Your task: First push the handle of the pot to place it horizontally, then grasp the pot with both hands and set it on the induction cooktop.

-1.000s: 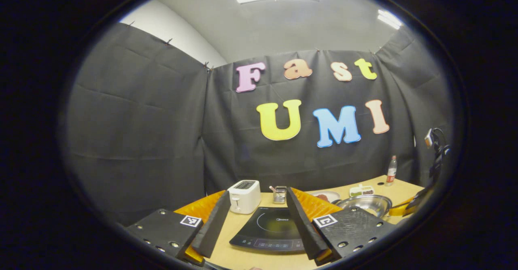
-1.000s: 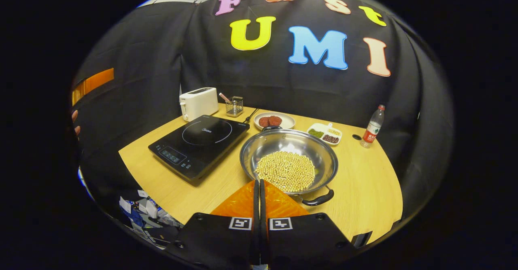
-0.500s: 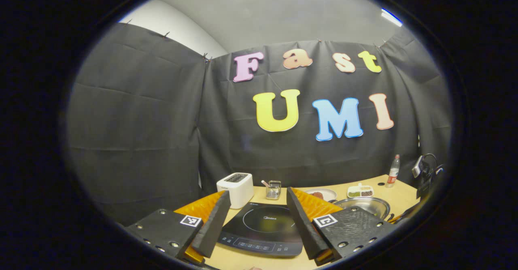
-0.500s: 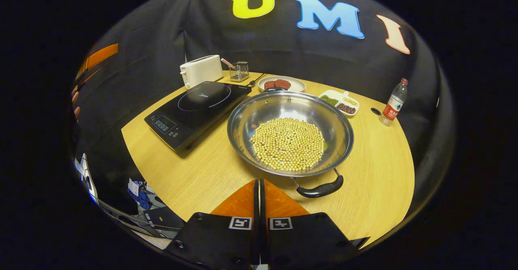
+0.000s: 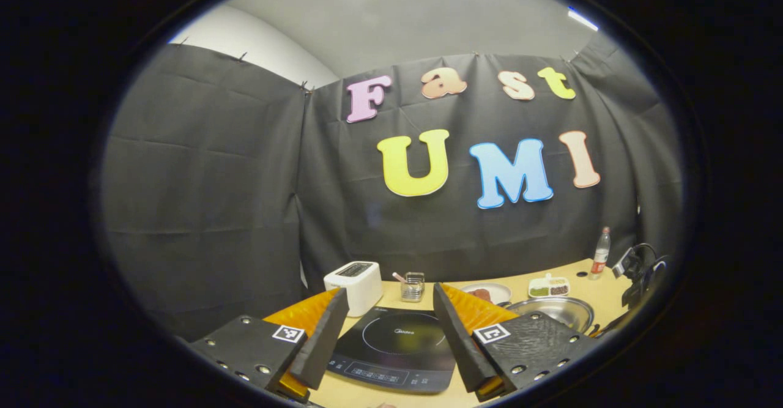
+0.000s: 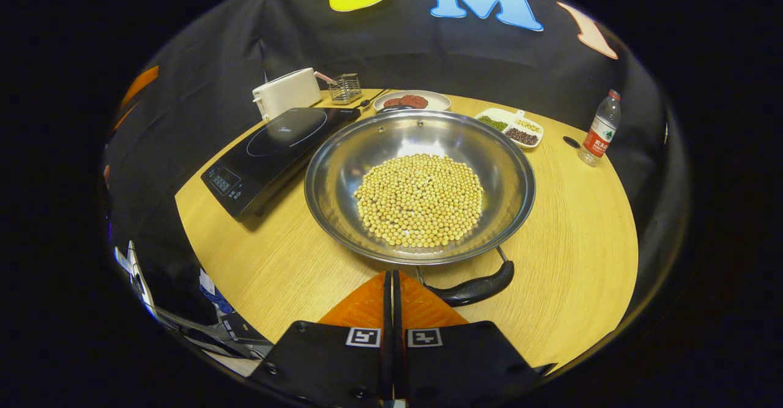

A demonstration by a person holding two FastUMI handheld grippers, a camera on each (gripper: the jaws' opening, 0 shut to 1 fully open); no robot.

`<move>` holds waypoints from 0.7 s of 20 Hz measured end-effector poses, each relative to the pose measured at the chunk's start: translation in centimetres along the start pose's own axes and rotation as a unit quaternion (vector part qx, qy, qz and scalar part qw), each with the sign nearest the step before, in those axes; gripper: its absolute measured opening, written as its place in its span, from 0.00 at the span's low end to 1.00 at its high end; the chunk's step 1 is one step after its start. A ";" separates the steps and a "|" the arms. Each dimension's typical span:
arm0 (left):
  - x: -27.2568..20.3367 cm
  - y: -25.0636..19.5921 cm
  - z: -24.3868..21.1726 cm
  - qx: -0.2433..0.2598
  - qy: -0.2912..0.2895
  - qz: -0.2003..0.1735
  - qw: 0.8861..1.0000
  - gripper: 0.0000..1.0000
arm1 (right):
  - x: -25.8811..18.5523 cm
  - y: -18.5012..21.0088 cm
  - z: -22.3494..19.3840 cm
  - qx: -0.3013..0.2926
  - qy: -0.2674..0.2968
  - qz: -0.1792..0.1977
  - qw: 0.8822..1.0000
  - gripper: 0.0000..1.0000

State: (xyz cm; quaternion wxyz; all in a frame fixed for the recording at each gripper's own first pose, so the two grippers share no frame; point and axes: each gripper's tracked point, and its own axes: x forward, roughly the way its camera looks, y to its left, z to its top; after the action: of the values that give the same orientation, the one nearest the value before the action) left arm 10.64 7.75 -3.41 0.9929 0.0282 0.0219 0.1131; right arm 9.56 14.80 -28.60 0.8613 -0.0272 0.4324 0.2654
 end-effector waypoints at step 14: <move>1.1 -3.5 -0.7 0.006 0.008 -0.026 1.000 0.84 | -0.6 -5.0 -0.4 0.039 0.009 -0.032 0.999 0.02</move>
State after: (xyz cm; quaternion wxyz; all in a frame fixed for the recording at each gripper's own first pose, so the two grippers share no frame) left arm 12.47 4.62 -4.41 0.9952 0.0326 0.0316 0.0870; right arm 11.41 10.16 -29.32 0.8660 -0.0102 0.4487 0.2202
